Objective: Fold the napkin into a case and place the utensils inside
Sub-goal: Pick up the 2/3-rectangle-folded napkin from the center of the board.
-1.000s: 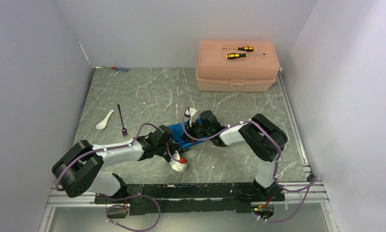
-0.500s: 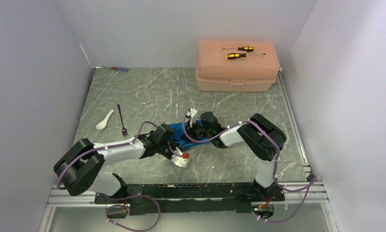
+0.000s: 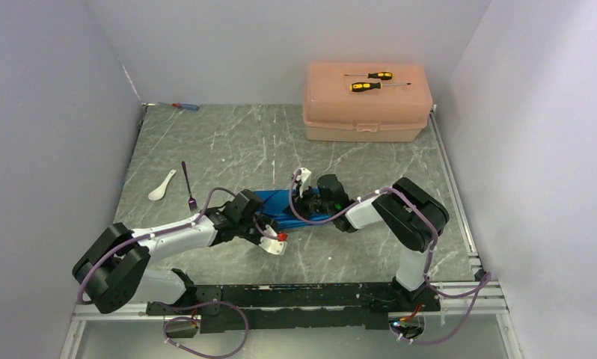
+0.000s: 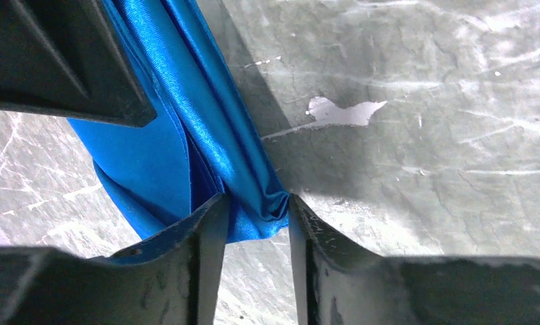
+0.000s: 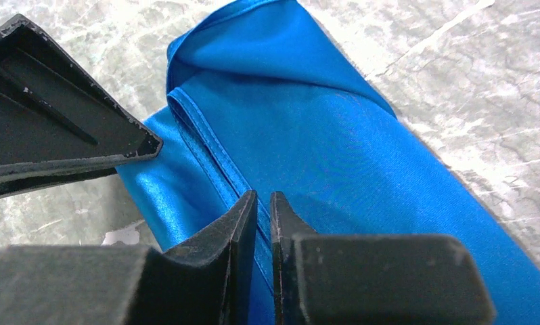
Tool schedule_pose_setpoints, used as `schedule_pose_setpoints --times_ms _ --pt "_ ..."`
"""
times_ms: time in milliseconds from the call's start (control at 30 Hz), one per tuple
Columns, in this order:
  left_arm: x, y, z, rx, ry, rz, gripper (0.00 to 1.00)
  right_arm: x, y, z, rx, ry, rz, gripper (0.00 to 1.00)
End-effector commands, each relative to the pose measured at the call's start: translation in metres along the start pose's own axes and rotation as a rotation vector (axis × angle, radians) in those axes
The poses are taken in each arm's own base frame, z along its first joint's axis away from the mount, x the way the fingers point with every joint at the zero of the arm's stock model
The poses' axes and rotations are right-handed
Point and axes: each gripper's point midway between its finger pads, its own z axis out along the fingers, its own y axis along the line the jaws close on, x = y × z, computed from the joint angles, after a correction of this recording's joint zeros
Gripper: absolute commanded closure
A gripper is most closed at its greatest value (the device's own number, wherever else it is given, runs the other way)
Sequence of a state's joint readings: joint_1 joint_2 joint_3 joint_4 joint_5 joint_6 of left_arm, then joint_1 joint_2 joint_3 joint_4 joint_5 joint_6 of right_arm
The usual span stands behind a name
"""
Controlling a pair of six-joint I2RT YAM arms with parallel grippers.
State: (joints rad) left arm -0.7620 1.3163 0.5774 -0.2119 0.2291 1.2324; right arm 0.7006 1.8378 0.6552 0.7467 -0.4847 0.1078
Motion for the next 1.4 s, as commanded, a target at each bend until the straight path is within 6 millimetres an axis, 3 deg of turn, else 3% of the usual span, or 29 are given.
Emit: schedule_pose_setpoints --times_ms 0,100,300,567,967,1367 --pt "0.000 -0.008 -0.009 0.017 -0.004 -0.020 0.53 -0.039 0.008 -0.002 -0.041 -0.106 -0.085 0.83" --pt "-0.002 -0.014 -0.013 0.037 -0.015 -0.010 0.47 -0.043 0.011 -0.002 -0.058 -0.111 -0.086 0.84" --pt "0.005 -0.025 -0.018 0.052 0.003 0.053 0.45 -0.047 0.026 0.001 -0.091 -0.120 -0.091 0.85" --pt "0.015 -0.018 -0.008 0.006 0.008 0.190 0.45 -0.043 0.038 0.008 -0.125 -0.115 -0.088 0.85" --pt "0.006 -0.002 0.013 -0.082 -0.068 0.385 0.46 -0.016 0.031 0.020 -0.134 -0.062 -0.033 0.89" --pt "-0.003 0.014 0.009 -0.118 -0.101 0.342 0.58 -0.008 0.024 0.022 -0.127 -0.046 0.002 0.90"
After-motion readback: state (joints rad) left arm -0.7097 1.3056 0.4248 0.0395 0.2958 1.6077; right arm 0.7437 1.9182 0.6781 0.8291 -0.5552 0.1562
